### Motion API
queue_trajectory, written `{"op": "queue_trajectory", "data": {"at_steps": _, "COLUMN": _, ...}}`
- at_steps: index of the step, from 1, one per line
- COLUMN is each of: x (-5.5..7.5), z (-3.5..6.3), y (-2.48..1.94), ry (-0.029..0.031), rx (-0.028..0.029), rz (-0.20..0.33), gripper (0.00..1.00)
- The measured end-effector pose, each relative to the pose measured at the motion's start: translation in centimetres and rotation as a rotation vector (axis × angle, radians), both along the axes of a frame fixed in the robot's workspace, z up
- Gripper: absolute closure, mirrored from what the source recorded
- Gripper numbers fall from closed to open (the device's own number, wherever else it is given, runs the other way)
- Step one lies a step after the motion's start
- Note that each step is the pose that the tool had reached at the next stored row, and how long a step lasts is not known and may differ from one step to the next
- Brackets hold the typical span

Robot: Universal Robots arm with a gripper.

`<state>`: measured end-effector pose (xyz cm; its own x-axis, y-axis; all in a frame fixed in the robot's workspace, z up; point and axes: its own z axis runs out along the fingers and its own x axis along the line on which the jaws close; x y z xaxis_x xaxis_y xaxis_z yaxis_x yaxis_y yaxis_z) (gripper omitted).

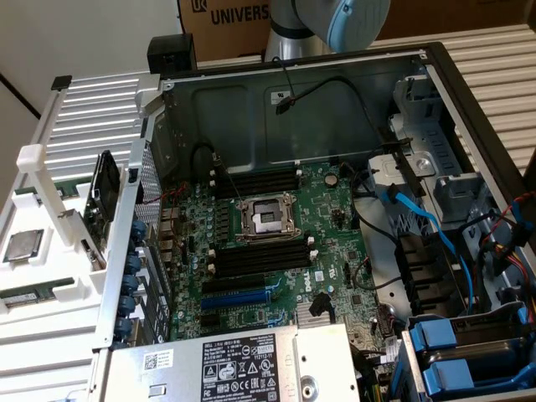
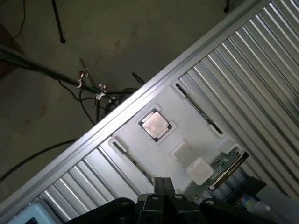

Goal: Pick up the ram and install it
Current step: 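Insert the ram into the slot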

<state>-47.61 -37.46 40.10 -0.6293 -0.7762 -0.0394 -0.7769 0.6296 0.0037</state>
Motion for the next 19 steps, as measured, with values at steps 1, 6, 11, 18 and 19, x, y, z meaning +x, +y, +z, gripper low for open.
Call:
{"op": "queue_trajectory", "data": {"at_steps": 1, "x": 0.0, "z": 0.0, "y": 0.0, "ry": 0.0001, "rx": 0.0, "rz": 0.017, "gripper": 0.89}}
{"op": "queue_trajectory", "data": {"at_steps": 6, "x": 0.0, "z": 0.0, "y": 0.0, "ry": 0.0001, "rx": -0.0001, "rz": 0.108, "gripper": 0.89}}
{"op": "queue_trajectory", "data": {"at_steps": 11, "x": 0.0, "z": 0.0, "y": 0.0, "ry": 0.0, "rx": 0.0, "rz": 0.199, "gripper": 0.89}}
{"op": "queue_trajectory", "data": {"at_steps": 18, "x": 0.0, "z": 0.0, "y": 0.0, "ry": 0.0, "rx": 0.0, "rz": 0.381, "gripper": 0.89}}
{"op": "queue_trajectory", "data": {"at_steps": 19, "x": 0.0, "z": 0.0, "y": 0.0, "ry": 0.0001, "rx": -0.0001, "rz": 0.399, "gripper": 0.89}}
